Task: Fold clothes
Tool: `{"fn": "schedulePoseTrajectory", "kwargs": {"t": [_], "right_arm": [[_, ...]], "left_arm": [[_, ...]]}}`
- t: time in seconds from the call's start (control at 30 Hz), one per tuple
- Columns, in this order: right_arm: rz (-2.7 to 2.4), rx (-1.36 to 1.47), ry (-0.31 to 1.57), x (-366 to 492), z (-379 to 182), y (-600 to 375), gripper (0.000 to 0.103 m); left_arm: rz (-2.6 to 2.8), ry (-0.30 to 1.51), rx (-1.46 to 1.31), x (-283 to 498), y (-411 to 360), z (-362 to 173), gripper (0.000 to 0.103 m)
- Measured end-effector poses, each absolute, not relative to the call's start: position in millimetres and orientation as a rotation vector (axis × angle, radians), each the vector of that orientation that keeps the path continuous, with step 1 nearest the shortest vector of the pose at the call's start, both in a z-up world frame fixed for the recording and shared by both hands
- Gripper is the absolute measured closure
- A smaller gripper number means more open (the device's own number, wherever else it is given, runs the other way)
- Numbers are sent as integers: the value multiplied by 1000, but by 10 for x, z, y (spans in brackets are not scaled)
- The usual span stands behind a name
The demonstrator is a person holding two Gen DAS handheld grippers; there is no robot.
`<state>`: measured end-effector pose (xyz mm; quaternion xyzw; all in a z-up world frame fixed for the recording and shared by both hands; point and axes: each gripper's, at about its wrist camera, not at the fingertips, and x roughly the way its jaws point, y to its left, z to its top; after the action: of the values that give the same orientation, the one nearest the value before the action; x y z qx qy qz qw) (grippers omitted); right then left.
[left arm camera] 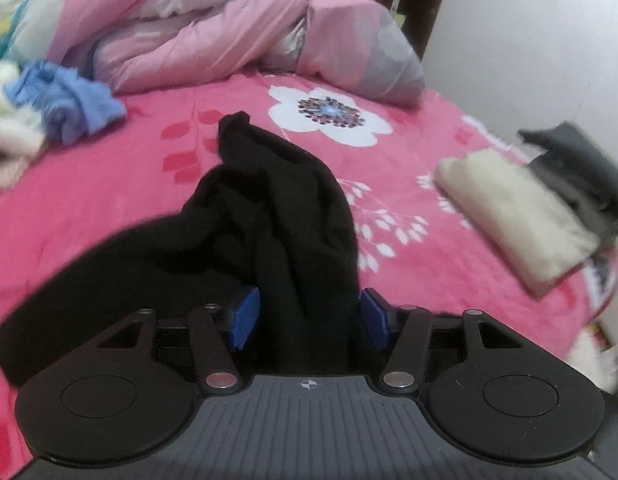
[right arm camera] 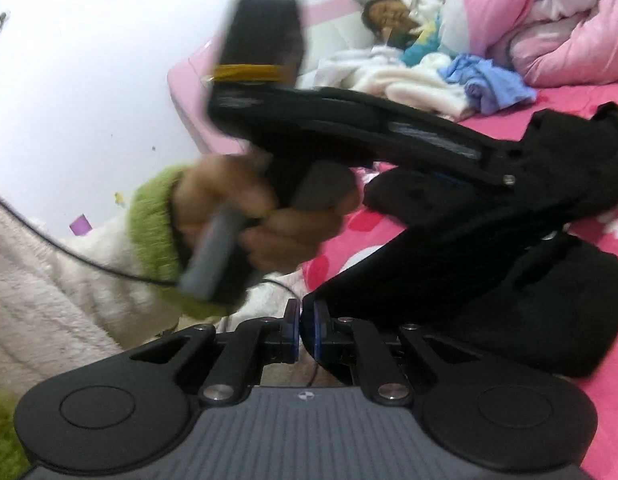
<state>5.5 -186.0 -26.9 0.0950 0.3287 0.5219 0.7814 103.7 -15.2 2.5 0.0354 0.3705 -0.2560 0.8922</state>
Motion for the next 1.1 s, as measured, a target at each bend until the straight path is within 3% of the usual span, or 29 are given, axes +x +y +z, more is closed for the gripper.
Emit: {"fn": "schedulePoseTrajectory", "kwargs": {"t": [0.13, 0.27, 0.43, 0.5, 0.63, 0.67, 0.9, 1.07, 1.1], "right_arm": [[1120, 247, 699, 9, -286, -1935, 96], [1126, 283, 687, 15, -298, -1935, 96], [1105, 327, 662, 38, -278, -2086, 96], [1097, 360, 643, 20, -258, -2212, 96], [1049, 435, 575, -63, -160, -2557, 96], [1031, 457, 554, -73, -133, -2665, 96], [873, 724, 380, 152, 64, -3546, 98], [727, 822, 526, 524, -35, -3503, 95], [705, 832, 586, 592, -105, -3420, 90]], "left_arm": [[-507, 759, 269, 1382, -539, 17, 46], [-493, 832, 431, 1781, -937, -111, 32], [-458, 1006, 434, 2377, -1176, -323, 23], [-436, 1052, 353, 2533, -1149, -355, 27], [-394, 1078, 193, 2644, -926, -269, 67], [-396, 1087, 131, 2654, -811, -230, 71], [-443, 1084, -459, 2686, 195, 93, 75], [-465, 966, -649, 2472, 713, 386, 75], [-454, 929, -664, 2371, 847, 429, 75]]}}
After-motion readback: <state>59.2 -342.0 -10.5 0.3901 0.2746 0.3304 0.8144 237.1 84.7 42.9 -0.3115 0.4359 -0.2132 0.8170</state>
